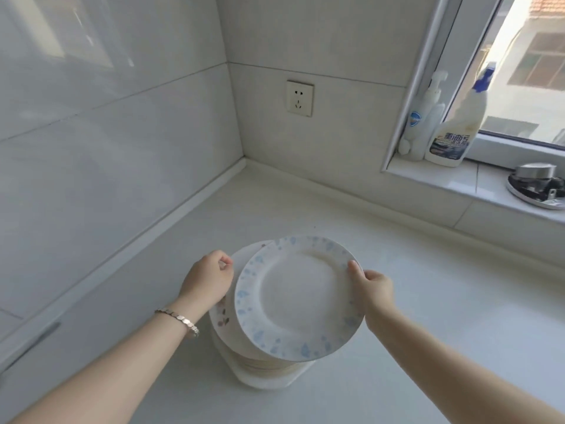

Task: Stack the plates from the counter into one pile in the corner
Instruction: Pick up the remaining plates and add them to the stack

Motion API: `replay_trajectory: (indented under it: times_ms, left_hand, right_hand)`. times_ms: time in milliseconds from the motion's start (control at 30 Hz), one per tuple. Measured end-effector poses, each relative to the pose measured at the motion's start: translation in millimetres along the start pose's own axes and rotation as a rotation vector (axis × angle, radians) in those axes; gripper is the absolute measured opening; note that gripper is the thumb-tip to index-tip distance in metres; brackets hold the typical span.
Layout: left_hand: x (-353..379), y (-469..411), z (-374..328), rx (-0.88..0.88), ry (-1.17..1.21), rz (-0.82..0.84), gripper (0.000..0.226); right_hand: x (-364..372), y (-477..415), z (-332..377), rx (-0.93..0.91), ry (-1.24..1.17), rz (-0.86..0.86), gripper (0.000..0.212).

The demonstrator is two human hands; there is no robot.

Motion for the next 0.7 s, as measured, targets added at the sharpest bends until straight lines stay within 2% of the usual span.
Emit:
replay_trajectory:
  times_ms: [167, 300, 400, 533, 700]
  left_hand:
    - [1, -12, 4, 0.005, -0.015, 0.01, 0.016]
    - [2, -15, 7, 0.0, 0.002, 0.0, 0.015]
    - [3, -14, 11, -0.01, 0.005, -0.006, 0.016]
    - [2, -15, 15, -0.028, 0.021, -0.018, 0.017]
    - [-1, -14, 14, -0.021, 0.061, -0.055, 0.018]
  right_hand:
    - [24, -5, 8, -0.044, 0.097, 0.009, 0.047]
    - [22, 1, 11, -0.143, 0.292, -0.056, 0.042]
    - [21, 11, 8, -0.182, 0.431, -0.102, 0.028]
    - [28, 11, 7, -0.201, 0.325, -0.09, 0.024]
    - [49, 17, 12, -0.203, 0.221, -0.038, 0.032]
Point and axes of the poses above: each hand's wrist, its own y-axis away from the middle knuckle, its own x-axis out of the palm, z = x × y, the point moved 10 cm from there along -y, towards the middle knuckle, and after that the axes turned 13 degrees about y, right-handed, at the moved point
